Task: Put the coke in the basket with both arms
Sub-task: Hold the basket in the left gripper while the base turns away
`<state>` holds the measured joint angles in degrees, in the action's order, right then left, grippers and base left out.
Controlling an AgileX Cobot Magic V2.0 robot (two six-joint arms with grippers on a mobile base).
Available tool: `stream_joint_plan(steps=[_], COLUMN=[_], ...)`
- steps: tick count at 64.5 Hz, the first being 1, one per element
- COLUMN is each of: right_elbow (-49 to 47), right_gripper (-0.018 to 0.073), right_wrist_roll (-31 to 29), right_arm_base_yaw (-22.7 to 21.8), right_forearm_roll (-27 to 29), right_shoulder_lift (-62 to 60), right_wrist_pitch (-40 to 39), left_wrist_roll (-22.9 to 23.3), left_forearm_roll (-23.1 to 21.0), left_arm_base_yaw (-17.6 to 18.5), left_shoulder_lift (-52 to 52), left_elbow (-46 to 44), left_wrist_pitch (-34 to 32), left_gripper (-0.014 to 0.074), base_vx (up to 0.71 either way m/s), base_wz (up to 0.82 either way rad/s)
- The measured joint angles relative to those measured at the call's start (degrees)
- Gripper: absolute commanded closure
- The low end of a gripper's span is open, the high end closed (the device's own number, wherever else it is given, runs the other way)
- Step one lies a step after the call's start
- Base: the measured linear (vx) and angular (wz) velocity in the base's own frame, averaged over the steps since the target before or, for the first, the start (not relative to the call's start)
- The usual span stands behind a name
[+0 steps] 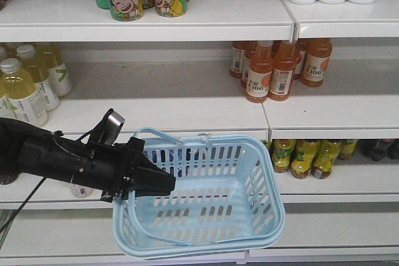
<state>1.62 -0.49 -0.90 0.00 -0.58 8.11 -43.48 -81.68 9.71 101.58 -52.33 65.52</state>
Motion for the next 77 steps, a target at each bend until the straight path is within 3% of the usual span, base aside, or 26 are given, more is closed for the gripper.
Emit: stream_joint_plan(steps=[77], right_elbow=[0.0], right_gripper=[0.0568], right_wrist_roll=[0.0], right_arm_base_yaw=[0.0], right_forearm_roll=[0.0], right_shoulder_lift=[0.0], right_wrist_pitch=[0.0], left_wrist_roll=[0.0], left_forearm_roll=[0.0], left_arm_base_yaw=[0.0], left_shoulder_lift=[0.0], left_elbow=[0.0], left_wrist_pitch=[-0.1], left_gripper=[0.0603], base_vx=[-0.02], base_wz=[-0.2])
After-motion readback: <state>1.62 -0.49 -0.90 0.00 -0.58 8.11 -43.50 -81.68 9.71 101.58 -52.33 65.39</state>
